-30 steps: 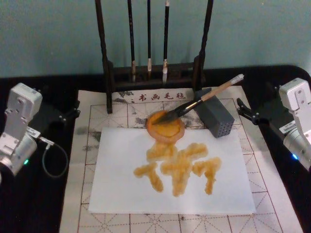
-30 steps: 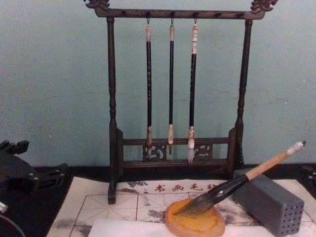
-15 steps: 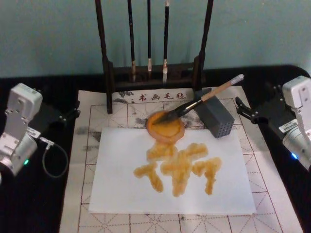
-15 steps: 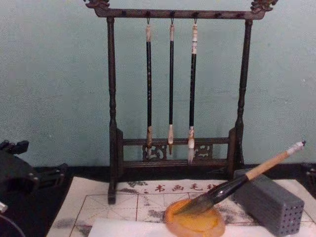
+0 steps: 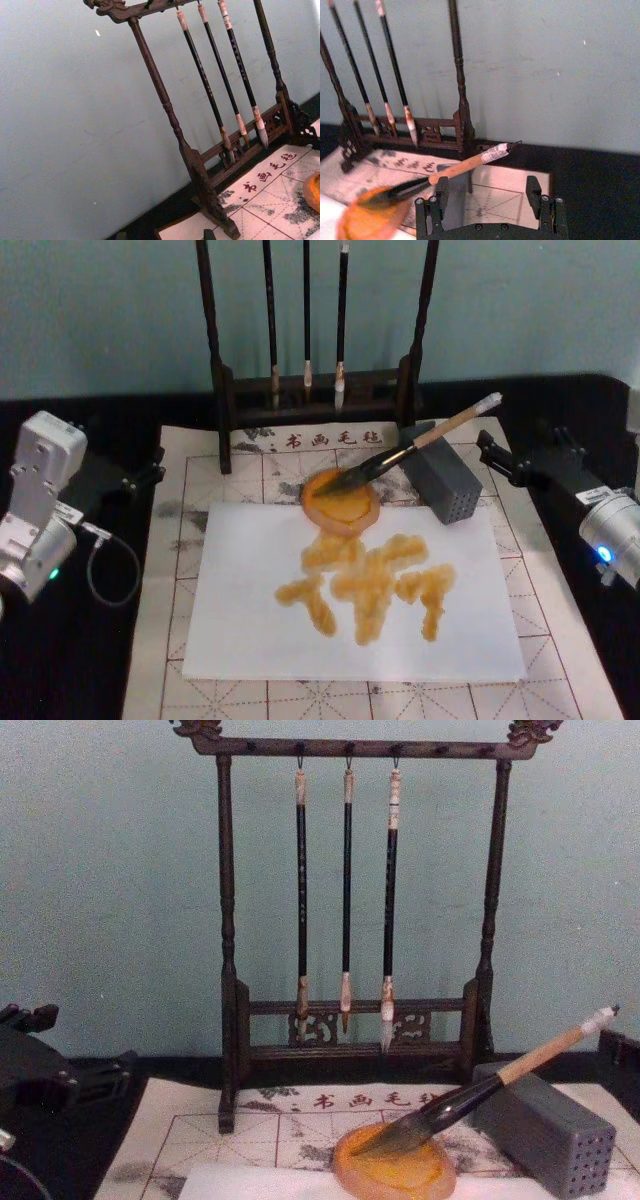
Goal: Pick up the brush from the inkstone, write on the paper, then place the brush back to its original position.
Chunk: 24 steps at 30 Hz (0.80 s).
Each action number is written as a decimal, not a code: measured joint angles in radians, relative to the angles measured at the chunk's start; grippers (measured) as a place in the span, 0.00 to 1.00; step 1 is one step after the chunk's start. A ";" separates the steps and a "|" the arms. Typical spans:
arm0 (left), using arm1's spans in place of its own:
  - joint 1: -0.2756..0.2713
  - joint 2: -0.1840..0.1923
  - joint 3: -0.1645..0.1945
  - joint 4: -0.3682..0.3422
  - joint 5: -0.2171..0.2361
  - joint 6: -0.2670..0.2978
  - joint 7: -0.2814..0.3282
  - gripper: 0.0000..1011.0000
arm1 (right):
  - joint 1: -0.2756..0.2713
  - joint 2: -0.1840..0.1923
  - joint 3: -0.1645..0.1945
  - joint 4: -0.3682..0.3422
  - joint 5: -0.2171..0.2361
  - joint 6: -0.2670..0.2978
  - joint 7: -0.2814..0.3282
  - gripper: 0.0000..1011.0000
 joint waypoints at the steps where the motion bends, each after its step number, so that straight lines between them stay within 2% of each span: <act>1: 0.000 0.000 0.000 0.000 0.000 0.000 0.000 0.99 | -0.001 -0.006 0.008 0.000 0.020 0.010 0.007 0.99; 6: 0.000 0.000 0.000 0.000 0.000 0.000 0.000 0.99 | -0.007 -0.060 0.069 0.005 0.150 0.089 0.045 0.99; 8: 0.000 0.000 0.000 0.000 0.000 0.000 0.000 0.99 | -0.007 -0.073 0.081 0.006 0.176 0.106 0.049 0.99; 9: 0.000 0.000 0.000 0.000 0.000 0.000 0.000 0.99 | -0.007 -0.086 0.092 0.009 0.203 0.124 0.050 0.99; 17: 0.000 0.000 0.000 0.000 0.000 0.000 0.000 0.99 | 0.005 -0.136 0.121 0.029 0.316 0.180 0.035 0.99; 19: 0.000 0.000 0.000 0.000 0.000 0.000 0.000 0.99 | 0.018 -0.158 0.127 0.046 0.361 0.202 0.020 0.99; 24: 0.000 0.000 0.000 0.000 0.000 0.000 0.000 0.99 | 0.043 -0.187 0.134 0.078 0.418 0.232 -0.002 0.99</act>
